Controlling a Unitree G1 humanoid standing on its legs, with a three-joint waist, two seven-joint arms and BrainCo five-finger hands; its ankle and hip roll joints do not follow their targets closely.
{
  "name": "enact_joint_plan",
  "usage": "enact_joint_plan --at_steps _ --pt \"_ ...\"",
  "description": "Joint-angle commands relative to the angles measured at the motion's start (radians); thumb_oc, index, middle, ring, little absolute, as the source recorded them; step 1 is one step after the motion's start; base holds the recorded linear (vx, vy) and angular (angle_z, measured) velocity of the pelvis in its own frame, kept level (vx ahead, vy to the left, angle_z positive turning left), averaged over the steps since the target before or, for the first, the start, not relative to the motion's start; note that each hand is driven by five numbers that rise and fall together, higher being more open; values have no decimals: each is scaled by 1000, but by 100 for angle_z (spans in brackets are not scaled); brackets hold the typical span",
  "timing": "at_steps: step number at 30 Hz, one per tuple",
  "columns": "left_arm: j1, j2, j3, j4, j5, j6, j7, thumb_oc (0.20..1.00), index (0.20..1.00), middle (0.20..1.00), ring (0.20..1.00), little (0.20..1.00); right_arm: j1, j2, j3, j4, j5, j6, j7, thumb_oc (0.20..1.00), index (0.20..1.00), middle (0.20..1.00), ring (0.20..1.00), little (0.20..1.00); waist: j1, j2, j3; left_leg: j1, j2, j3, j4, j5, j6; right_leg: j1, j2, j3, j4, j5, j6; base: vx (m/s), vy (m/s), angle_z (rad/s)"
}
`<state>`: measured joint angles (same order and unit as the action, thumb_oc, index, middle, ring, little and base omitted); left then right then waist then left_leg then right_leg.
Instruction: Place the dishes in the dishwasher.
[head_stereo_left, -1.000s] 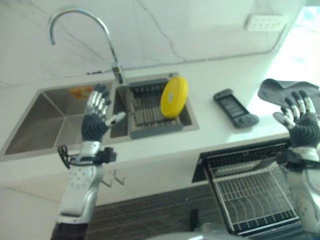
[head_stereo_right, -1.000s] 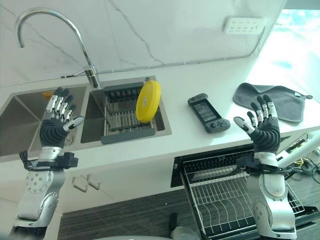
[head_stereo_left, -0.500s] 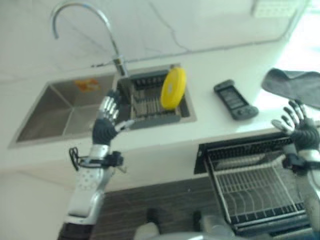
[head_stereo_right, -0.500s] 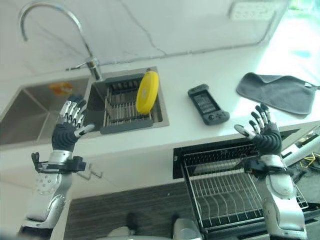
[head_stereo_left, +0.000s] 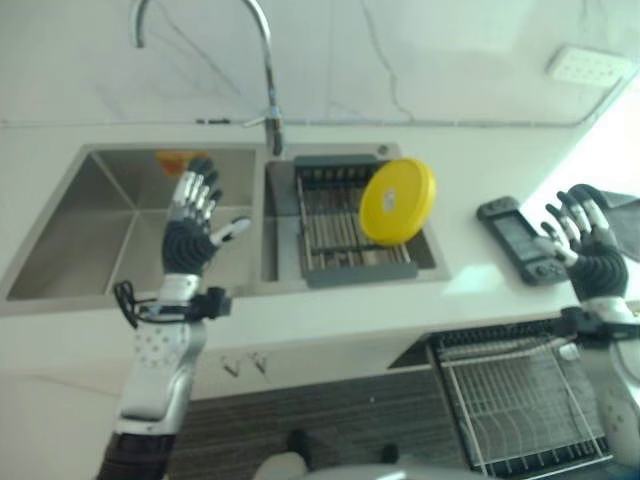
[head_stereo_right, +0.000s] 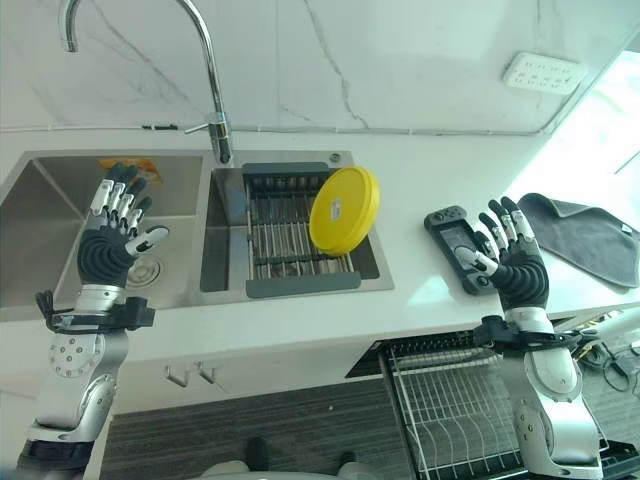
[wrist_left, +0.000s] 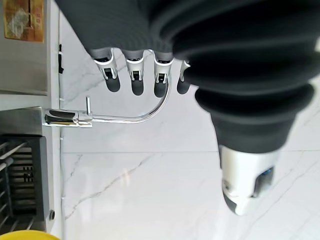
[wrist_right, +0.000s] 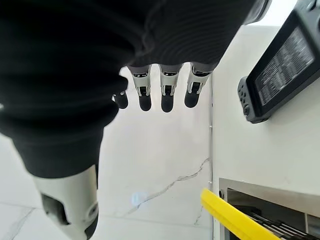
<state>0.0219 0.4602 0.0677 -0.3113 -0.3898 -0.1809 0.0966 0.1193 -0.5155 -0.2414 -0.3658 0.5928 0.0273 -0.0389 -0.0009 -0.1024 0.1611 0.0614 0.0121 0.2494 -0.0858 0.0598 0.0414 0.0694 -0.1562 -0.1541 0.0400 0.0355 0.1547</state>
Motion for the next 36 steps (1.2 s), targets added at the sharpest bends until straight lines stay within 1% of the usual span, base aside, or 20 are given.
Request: enact_joint_plan --at_steps 1,2,3,4,5,7,9,11,15,16,18,23,24,25,26,27,28,32,33,36 --pt "15 27 18 -50 31 -35 -1 1000 1000 1000 1000 1000 -56 0 2 10 71 -59 2 1000 1000 1000 1000 1000 19 15 -21 -15 19 -92 -1 -11 -35 -20 42 -64 203 46 8 36 63 -43" --pt "10 29 18 -49 36 -29 2 1000 1000 1000 1000 1000 -63 6 8 16 76 -55 4 1000 1000 1000 1000 1000 18 16 -18 -11 21 -91 -1 -14 -35 -31 44 -69 196 44 6 57 -70 -57" --pt "-3 37 14 -40 37 -25 9 1000 1000 1000 1000 1000 -72 11 15 28 110 -50 5 1000 1000 1000 1000 1000 14 15 -13 -3 25 -92 -1 -17 -41 -41 46 -82 148 37 -1 105 -179 -42" --pt "-21 41 7 -33 40 -26 17 1000 1000 1000 1000 1000 -70 13 13 38 139 -54 12 1000 1000 1000 1000 1000 0 14 -9 11 28 -100 -1 -31 -51 -56 41 -90 35 51 -4 127 -235 -19" --pt "-26 46 5 -28 40 -34 21 1000 1000 1000 1000 1000 -57 19 12 38 146 -67 18 1000 1000 1000 1000 1000 -12 12 -3 23 24 -107 -1 -46 -45 -74 29 -75 29 91 2 121 -222 -6" --pt "-8 44 12 -30 35 -45 15 1000 1000 1000 1000 1000 -37 19 4 35 161 -69 27 1000 1000 1000 1000 1000 -20 14 0 37 27 -113 -1 -51 -44 -63 37 -55 8 75 -1 107 -167 20" --pt "-7 37 -8 -41 32 -41 26 1000 1000 1000 1000 1000 -61 10 15 40 185 -38 13 1000 1000 1000 1000 1000 -16 17 -16 46 21 -125 -1 -56 -46 -22 47 -51 -63 71 -4 130 -169 47" --pt "-31 25 -39 -38 46 -27 47 1000 1000 1000 1000 1000 -135 -3 56 63 155 12 -7 1000 1000 1000 1000 1000 -9 20 -40 56 17 -121 -1 -65 -50 18 54 -53 -118 76 -12 116 -117 25" --pt "-53 17 -64 -31 58 -11 68 1000 1000 1000 1000 1000 -195 -15 99 93 165 54 -7 1000 1000 1000 1000 1000 -7 29 -61 60 16 -114 -1 -71 -54 23 61 -38 -127 64 -23 42 -59 5" --pt "-56 17 -64 -29 61 -11 69 1000 1000 1000 1000 1000 -205 -18 102 100 165 63 1 1000 1000 1000 1000 1000 -7 30 -62 56 17 -111 -1 -61 -55 18 60 -38 -127 70 -26 12 -47 -7" --pt "-60 21 -69 -25 54 -11 79 1000 1000 1000 1000 1000 -224 -28 117 123 163 75 11 1000 1000 1000 1000 1000 -4 35 -72 62 21 -111 -1 -73 -59 23 62 -37 -127 55 -26 39 -60 -5" --pt "-76 21 -91 -2 51 -21 79 1000 1000 1000 1000 1000 -289 -45 149 189 183 78 27 1000 1000 1000 1000 1000 11 41 -83 67 26 -119 -1 -76 -65 35 66 -47 -127 44 -33 4 -55 1" --pt "-79 21 -96 2 53 -24 80 1000 1000 1000 1000 1000 -304 -45 159 202 182 73 26 1000 1000 1000 1000 1000 15 40 -81 62 25 -119 -1 -65 -64 32 66 -50 -127 51 -37 5 -42 3" --pt "-79 20 -98 4 53 -24 79 1000 1000 1000 1000 1000 -307 -44 161 206 181 73 25 1000 1000 1000 1000 1000 16 41 -83 68 26 -122 -1 -76 -65 37 67 -49 -127 41 -35 -24 -35 3" --pt "-77 19 -100 4 50 -25 79 1000 1000 1000 1000 1000 -318 -44 166 216 183 76 23 1000 1000 1000 1000 1000 21 40 -82 65 26 -123 -1 -65 -65 36 67 -53 -127 48 -39 49 -23 4" --pt "-75 19 -100 6 46 -28 78 1000 1000 1000 1000 1000 -327 -42 172 229 183 78 21 1000 1000 1000 1000 1000 25 43 -86 69 28 -127 -1 -76 -67 42 68 -54 -127 38 -37 -17 -32 11" --pt "-72 20 -99 6 43 -31 75 1000 1000 1000 1000 1000 -337 -42 177 241 180 83 17 1000 1000 1000 1000 1000 30 42 -87 65 28 -127 -1 -65 -67 40 67 -57 -127 45 -41 14 -18 15" --pt "-72 25 -103 17 39 -34 67 1000 1000 1000 1000 1000 -379 -35 204 302 166 109 10 1000 1000 1000 1000 1000 49 41 -90 63 29 -138 -1 -62 -70 47 66 -68 -127 40 -44 11 -13 12" --pt "-74 28 -105 18 39 -32 69 1000 1000 1000 1000 1000 -388 -36 213 318 154 120 13 1000 1000 1000 1000 1000 53 42 -92 68 31 -142 -1 -73 -71 54 67 -70 -127 29 -42 34 -5 7" --pt "-81 33 -111 26 33 -31 67 1000 1000 1000 1000 1000 -416 -33 232 356 158 128 2 1000 1000 1000 1000 1000 63 41 -90 70 30 -148 -1 -72 -72 62 66 -80 -127 27 -43 10 2 7"
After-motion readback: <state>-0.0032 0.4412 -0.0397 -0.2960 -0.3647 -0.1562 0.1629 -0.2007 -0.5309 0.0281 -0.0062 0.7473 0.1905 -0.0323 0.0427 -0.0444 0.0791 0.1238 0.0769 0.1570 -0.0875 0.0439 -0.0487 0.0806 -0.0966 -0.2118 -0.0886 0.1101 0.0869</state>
